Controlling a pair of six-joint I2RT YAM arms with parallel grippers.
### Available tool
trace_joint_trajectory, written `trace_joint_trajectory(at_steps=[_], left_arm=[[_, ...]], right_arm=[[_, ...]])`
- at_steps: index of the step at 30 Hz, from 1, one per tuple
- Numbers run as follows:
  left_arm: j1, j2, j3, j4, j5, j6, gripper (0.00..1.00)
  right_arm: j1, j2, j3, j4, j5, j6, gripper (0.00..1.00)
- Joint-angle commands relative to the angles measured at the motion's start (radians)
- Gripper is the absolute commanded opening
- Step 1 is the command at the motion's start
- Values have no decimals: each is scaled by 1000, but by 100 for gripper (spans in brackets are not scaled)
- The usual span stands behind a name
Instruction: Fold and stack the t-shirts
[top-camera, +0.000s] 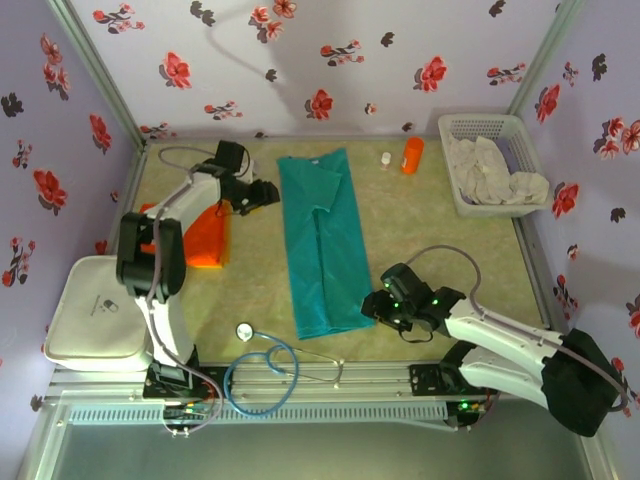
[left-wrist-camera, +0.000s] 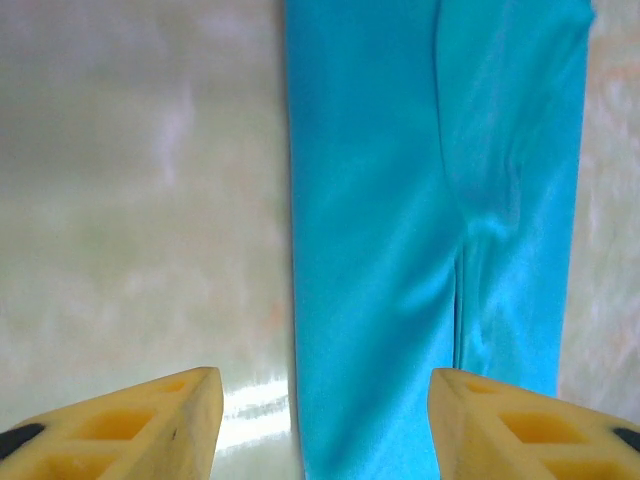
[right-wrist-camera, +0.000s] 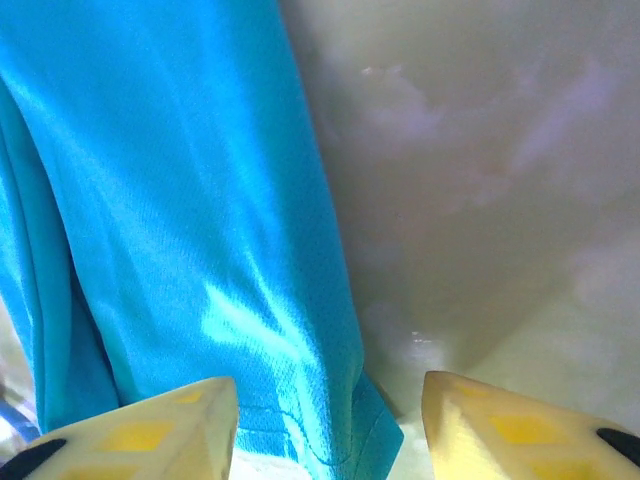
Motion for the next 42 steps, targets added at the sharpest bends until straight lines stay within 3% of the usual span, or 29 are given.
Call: trace_joint_trajectory(at_steps=[1,5,11,17,26,30,37,41,42], left_arm=[[-47,-106,-154,20,31,-15,56],[-124,-217,-336,31,67,-70,55],[-285,-337,-530,27,65,-180,54],[-436,-433,-666,132,61,-365,55],[-605,-456,-783,275,25,-582,53],[-645,-454,-796,293,14,-621,48],[-669,-439,-822,308,-20,-636,32],[-677,-429,-831,314,-22,-638,23],[-679,-427,-829,314,-23,-638,22]], right_arm=[[-5,12,27,-42,-18,-44,46],[-6,19,16,-16,-36,-59,32],[-6,3,-11,-7,-38,-62,26],[-6,-12,-45,38,-54,-49,19],[-6,-73,-71,29,-21,-40,0],[-7,-56,-74,41,-11,-43,0],[-7,-46,-85,48,10,-13,0],[-7,-69,-85,16,19,-9,23],[-7,-73,-85,14,18,-8,24]])
